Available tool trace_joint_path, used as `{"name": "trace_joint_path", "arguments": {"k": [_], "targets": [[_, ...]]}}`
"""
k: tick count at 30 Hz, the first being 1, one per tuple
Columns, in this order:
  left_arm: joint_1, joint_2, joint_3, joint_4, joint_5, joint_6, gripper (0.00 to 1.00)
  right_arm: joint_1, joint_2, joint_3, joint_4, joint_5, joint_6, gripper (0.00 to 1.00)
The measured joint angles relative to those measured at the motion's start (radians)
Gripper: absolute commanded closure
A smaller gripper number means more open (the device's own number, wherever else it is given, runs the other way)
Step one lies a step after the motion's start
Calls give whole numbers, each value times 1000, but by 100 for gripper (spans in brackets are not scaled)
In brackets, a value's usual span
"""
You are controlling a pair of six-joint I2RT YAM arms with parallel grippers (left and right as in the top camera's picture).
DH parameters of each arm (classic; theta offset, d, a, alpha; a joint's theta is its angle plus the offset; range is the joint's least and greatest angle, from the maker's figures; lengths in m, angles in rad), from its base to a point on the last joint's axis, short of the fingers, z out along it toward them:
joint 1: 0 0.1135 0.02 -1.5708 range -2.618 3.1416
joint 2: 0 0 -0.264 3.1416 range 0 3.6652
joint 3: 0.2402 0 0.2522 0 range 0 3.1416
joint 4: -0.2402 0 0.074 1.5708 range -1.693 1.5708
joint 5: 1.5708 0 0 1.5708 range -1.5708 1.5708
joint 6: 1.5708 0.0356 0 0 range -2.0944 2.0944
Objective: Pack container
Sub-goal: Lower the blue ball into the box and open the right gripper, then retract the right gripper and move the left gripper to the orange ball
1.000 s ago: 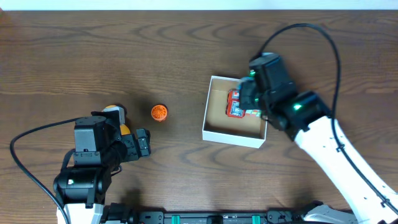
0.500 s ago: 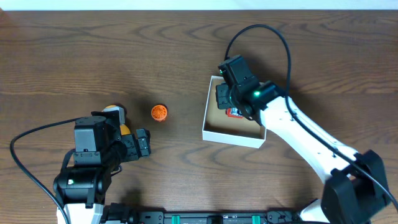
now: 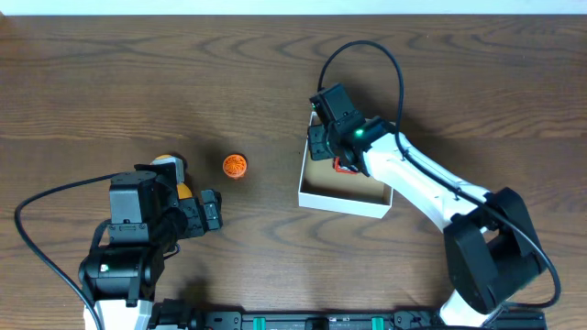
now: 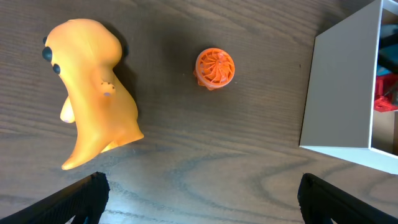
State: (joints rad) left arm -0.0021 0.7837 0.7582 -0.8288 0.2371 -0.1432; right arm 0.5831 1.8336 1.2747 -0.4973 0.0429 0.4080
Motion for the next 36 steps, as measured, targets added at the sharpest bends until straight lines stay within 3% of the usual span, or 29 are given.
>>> {"name": "trace_joint_path", "arguments": {"k": [1,10,18,36], "targets": [[0,0,0,0,0,0,2,0,2,0,3,0,3,35],[0,0,0,0,0,0,2,1,2,5,8,-6,-4,33],[0,0,0,0,0,0,2,1,2,7,-3,-7,-14,20],[0,0,0,-1,0,0,2,2,-50,67,-64,21,-71,20]]}}
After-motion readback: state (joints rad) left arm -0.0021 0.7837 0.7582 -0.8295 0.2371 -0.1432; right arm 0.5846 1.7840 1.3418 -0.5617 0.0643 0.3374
